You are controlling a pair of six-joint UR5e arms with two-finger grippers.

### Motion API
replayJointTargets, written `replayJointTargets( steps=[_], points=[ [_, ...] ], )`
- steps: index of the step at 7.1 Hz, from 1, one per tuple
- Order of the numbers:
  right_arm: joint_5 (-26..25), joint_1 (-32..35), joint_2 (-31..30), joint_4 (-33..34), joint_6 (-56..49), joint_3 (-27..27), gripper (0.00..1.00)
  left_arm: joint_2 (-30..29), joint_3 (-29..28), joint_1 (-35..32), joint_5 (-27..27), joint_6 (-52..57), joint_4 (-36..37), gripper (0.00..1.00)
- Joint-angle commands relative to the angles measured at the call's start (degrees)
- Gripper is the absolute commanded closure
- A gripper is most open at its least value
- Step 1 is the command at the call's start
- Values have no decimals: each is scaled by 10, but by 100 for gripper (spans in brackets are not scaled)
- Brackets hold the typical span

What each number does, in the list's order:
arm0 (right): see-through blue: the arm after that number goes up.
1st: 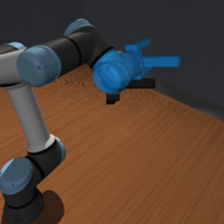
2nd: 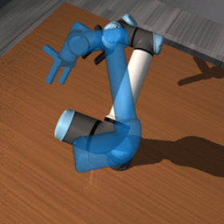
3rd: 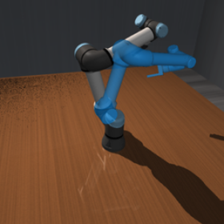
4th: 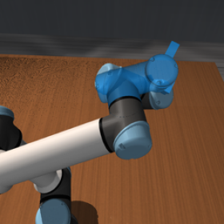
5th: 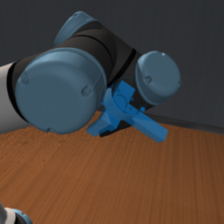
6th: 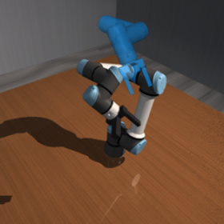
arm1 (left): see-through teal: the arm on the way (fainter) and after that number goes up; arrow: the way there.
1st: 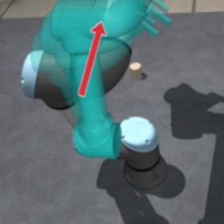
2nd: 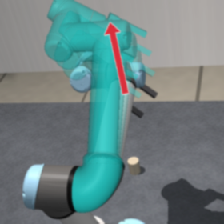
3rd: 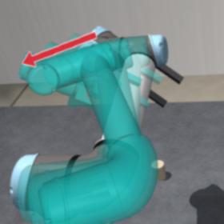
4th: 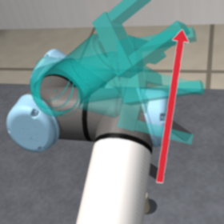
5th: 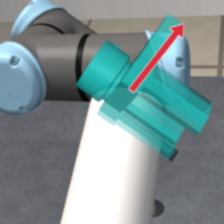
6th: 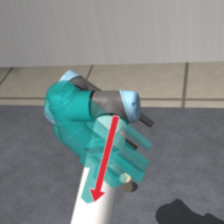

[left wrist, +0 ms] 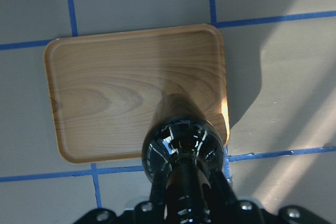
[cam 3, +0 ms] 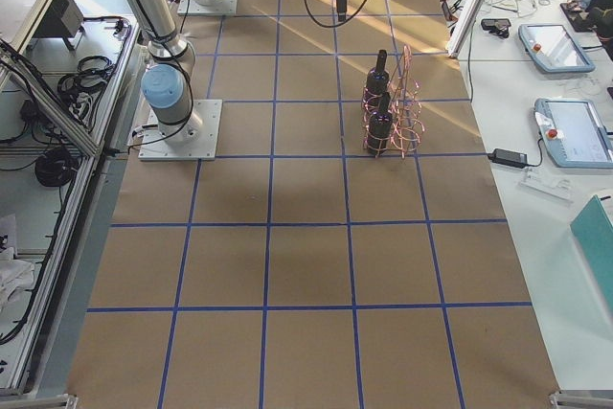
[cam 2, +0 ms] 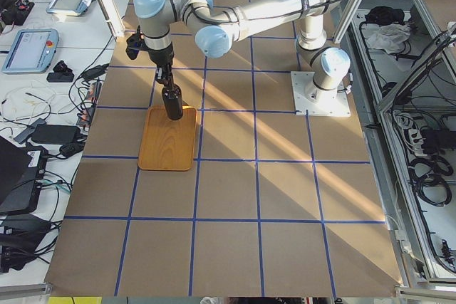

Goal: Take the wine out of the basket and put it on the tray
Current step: 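Lower the bottle onto the wooden tray with the left gripper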

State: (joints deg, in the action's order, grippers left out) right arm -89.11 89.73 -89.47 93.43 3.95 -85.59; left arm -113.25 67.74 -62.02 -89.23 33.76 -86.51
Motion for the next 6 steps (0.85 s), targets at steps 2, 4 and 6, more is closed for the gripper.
replayJointTargets(
  steps=[2,4,6],
  points=[
    [1,0,0,0,0,0,0,-38,-2,29,2,38,48,100],
    [2,0,0,1,0,0,0,-49,-1,29,1,39,63,100],
    [1,0,0,0,0,0,0,-49,1,29,3,39,63,100]
  ],
)
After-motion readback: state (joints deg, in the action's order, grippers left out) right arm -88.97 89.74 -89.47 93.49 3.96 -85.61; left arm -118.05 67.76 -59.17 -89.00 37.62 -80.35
